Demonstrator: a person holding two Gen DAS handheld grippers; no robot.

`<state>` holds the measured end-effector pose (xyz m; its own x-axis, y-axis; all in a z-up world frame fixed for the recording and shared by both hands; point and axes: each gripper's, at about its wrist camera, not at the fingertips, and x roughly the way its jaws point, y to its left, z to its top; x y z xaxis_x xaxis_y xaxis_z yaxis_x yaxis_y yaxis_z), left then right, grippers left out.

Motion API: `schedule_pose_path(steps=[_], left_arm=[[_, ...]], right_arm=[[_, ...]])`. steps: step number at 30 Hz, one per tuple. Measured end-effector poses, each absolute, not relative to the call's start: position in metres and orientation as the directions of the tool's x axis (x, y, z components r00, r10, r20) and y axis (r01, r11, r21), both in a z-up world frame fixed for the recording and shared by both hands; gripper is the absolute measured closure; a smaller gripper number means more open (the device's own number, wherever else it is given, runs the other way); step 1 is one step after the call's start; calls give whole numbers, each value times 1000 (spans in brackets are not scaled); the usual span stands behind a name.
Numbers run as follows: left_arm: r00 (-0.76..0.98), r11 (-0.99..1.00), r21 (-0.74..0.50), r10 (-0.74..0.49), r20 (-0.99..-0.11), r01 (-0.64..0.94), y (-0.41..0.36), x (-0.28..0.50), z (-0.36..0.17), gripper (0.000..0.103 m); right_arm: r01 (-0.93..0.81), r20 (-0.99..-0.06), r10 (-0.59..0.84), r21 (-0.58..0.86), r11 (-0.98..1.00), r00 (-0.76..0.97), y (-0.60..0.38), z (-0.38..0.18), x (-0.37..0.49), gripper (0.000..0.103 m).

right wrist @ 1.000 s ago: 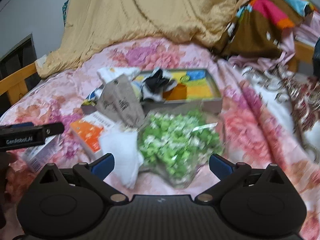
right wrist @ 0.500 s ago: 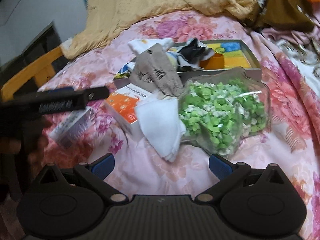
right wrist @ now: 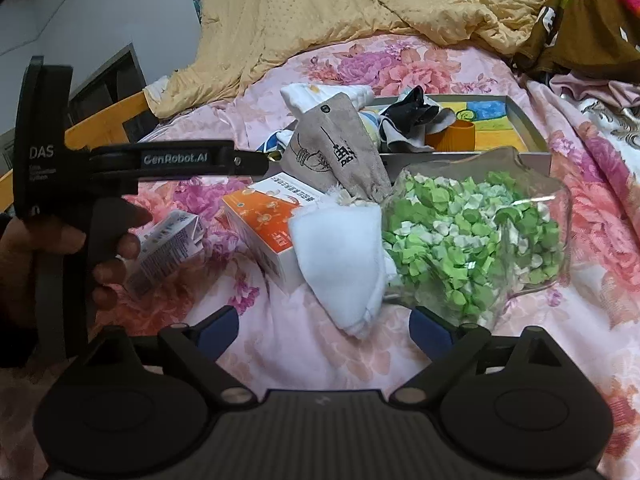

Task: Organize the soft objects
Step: 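Grasp the grey drawstring pouch with the left tool while the right grasps the white cloth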

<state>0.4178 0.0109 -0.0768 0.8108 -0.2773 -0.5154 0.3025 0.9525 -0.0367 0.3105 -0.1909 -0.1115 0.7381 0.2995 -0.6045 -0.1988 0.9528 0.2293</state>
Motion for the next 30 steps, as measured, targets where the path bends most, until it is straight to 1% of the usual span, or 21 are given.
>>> schedule_pose_path(steps=[2,5,8,14,18,21,24,26,30], left_arm=[[807,944,-30,-298,-510,330,9,425,-74,1],[790,926,-52,-348,-505,374,5,438,-70,1],[757,911,-93,-388,-525,403,-2,453,-70,1],[709,894,-163,-433,-557,417,-18,479,-79,1],[693,902,-216,-427,-580,375,-24,493,-87,1],[679,904,-279,-429,-596,325,-26,502,-93,1],[672,905,-322,-423,-609,278,-27,507,-98,1],[679,910,-322,-411,-608,262,-29,507,-100,1],[684,923,-283,-383,-621,260,-37,505,-100,4]], right_arm=[[-185,-597,300,247,951,744,-191,-114,313,14],[-162,-585,293,266,950,756,-193,-117,317,15],[-144,-575,302,304,942,761,-198,-119,320,15],[-134,-561,342,379,916,754,-205,-122,325,19],[-129,-561,361,410,903,745,-207,-126,329,19],[-135,-554,372,422,897,745,-208,-127,330,20],[-143,-547,381,428,893,746,-208,-126,330,23],[-149,-540,392,438,886,744,-208,-126,330,27],[-143,-540,392,445,884,744,-208,-125,331,30]])
